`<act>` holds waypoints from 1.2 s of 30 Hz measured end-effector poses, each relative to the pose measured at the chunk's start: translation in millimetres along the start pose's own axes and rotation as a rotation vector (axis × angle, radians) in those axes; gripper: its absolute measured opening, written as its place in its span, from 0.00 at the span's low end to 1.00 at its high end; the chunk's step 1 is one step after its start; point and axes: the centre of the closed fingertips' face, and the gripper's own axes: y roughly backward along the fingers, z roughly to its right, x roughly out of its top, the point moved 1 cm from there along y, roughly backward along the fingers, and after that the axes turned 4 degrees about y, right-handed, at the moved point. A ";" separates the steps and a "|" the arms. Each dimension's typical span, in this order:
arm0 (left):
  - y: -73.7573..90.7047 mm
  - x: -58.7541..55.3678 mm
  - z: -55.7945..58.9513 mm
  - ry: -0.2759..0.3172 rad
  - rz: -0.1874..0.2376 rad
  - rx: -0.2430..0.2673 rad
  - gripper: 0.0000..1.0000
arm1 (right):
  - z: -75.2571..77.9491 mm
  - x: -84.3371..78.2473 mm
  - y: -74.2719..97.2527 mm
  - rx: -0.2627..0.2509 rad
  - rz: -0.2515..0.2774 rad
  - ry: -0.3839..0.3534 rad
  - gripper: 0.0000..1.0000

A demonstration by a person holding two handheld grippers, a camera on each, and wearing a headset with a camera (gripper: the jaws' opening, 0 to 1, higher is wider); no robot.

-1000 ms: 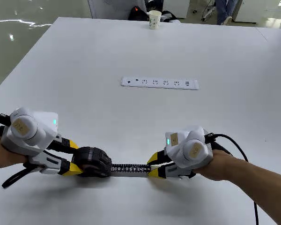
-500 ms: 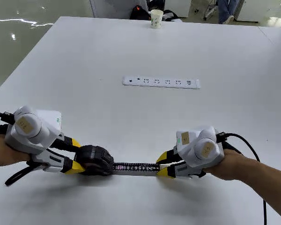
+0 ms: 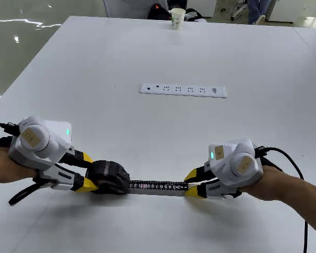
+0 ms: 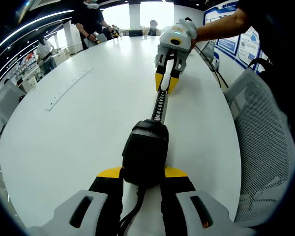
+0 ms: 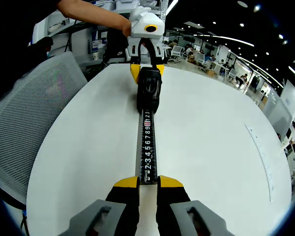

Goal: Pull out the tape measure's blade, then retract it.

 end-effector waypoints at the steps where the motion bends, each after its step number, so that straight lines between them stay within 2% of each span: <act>1: 0.1 0.1 0.1 0.000 0.000 0.001 0.23 | -0.5 -1.3 1.4 0.000 -0.002 -0.001 0.08; 36: -0.1 -0.8 2.1 0.004 0.000 -0.002 0.23 | -8.3 -42.5 37.5 -0.020 -0.046 -0.064 0.08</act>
